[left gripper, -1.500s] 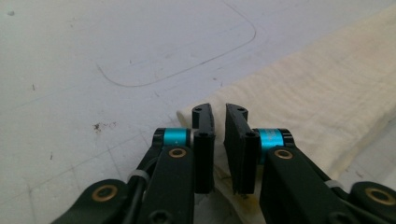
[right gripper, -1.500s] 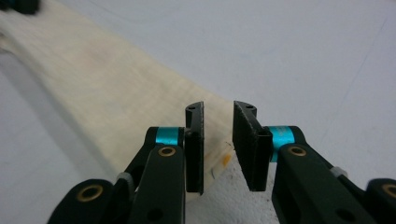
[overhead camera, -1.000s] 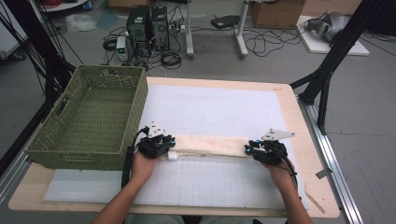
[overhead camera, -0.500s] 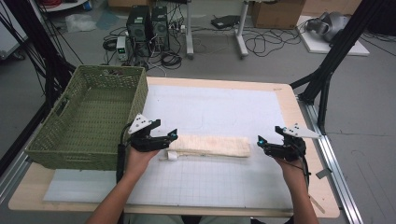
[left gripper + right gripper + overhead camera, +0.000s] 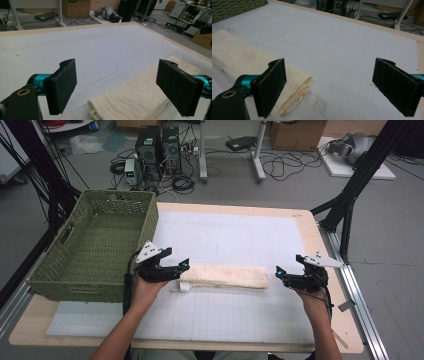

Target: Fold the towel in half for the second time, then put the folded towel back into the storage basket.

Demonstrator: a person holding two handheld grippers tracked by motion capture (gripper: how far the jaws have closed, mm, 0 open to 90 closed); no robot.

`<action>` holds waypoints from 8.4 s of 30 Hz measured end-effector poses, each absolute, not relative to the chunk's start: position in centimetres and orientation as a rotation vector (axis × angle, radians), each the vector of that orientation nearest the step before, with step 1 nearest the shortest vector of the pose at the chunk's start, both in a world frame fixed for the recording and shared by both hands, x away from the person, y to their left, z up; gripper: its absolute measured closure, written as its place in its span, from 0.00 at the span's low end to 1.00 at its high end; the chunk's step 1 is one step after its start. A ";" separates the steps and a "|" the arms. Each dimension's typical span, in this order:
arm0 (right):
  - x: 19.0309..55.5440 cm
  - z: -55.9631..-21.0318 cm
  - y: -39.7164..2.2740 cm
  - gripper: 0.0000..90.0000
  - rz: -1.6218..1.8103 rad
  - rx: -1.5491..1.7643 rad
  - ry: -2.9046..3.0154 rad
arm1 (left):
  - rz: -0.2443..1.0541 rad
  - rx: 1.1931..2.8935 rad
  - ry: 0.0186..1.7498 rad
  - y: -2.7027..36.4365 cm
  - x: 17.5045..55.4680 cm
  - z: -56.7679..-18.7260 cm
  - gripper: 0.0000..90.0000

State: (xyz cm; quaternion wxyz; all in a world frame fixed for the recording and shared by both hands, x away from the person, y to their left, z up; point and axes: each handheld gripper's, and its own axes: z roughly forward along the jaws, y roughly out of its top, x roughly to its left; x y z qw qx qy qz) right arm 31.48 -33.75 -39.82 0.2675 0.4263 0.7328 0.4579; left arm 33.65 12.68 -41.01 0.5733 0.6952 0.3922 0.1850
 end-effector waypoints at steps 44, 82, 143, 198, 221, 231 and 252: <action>32.6 -42.1 -32.2 0.18 1.199 1.198 2.159 | 0.367 1.881 1.141 11.7 34.8 -44.2 0.37; 32.8 -43.0 -30.9 0.32 1.170 1.209 2.281 | 0.374 2.002 1.013 10.0 33.1 -45.0 0.89; 41.0 -37.2 -27.0 0.90 1.111 1.107 2.256 | 0.580 1.740 0.930 10.6 30.2 -37.7 0.90; 51.0 -28.1 -5.8 0.90 1.216 0.677 2.394 | 0.864 1.461 1.134 21.1 25.1 -32.7 0.90; 52.4 -28.2 0.6 0.90 1.369 0.587 2.415 | 0.930 1.381 1.225 24.9 23.5 -32.3 0.90; 53.1 -27.7 4.2 0.90 1.373 0.545 2.430 | 0.945 1.357 1.271 26.2 23.3 -32.7 0.90; 54.5 -29.4 9.4 0.89 1.331 0.524 2.485 | 0.987 1.329 1.364 28.0 23.6 -34.3 0.90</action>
